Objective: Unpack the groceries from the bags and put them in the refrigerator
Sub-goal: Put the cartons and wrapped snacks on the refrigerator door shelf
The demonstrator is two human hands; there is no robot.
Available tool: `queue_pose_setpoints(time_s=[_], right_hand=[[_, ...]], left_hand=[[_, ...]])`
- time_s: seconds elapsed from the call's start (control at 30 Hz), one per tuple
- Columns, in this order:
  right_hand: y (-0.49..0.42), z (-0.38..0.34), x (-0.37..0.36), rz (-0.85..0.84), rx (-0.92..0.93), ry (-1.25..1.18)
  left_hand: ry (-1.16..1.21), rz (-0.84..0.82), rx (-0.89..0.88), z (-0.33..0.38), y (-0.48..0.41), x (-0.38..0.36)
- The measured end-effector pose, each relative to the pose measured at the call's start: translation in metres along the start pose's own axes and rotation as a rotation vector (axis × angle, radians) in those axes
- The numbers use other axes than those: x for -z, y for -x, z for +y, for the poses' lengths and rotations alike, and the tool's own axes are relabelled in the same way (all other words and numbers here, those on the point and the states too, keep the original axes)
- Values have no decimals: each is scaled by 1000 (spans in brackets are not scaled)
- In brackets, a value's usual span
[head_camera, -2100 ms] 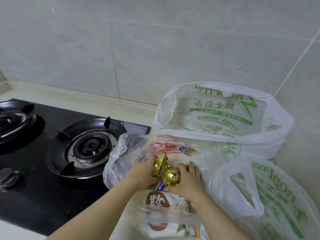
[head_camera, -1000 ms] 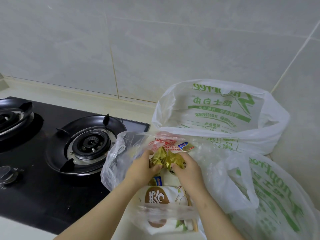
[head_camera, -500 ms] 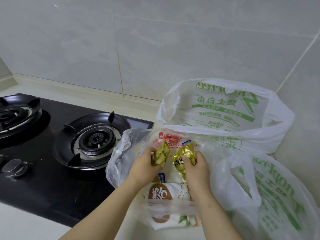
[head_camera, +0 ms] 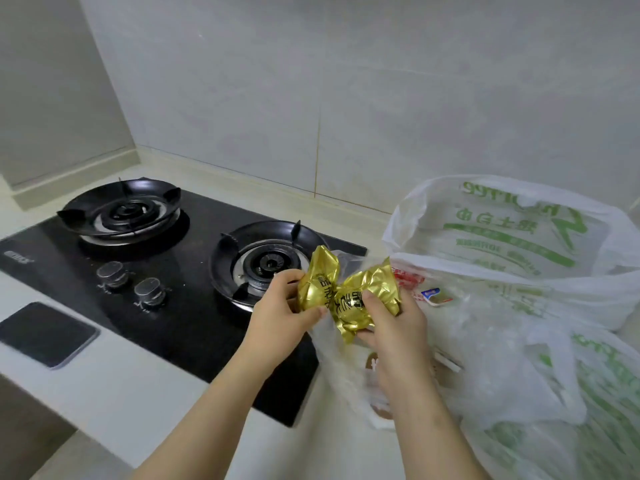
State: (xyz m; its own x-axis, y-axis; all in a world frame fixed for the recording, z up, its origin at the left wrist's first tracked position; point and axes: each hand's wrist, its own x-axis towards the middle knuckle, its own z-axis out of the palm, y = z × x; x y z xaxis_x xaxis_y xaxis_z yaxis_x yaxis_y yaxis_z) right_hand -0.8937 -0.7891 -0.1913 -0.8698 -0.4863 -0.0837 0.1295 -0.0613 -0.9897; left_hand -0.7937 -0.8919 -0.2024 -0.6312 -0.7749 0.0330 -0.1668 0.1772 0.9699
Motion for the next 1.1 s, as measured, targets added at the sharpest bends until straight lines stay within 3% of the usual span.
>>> queue_pose_setpoints(time_s=[0.3, 0.6, 0.87, 1.1], right_hand=[[97, 1, -95, -312, -63, -44], [211, 13, -185, -676, -69, 5], [292, -1, -233, -1066, -2, -9], [355, -21, -236, -1417, 1, -80]], left_hand=[[44, 233, 65, -3, 86, 125], [8, 590, 121, -14, 205, 239], [-53, 969, 114, 4, 299, 286], [-90, 1315, 119, 32, 381, 279]])
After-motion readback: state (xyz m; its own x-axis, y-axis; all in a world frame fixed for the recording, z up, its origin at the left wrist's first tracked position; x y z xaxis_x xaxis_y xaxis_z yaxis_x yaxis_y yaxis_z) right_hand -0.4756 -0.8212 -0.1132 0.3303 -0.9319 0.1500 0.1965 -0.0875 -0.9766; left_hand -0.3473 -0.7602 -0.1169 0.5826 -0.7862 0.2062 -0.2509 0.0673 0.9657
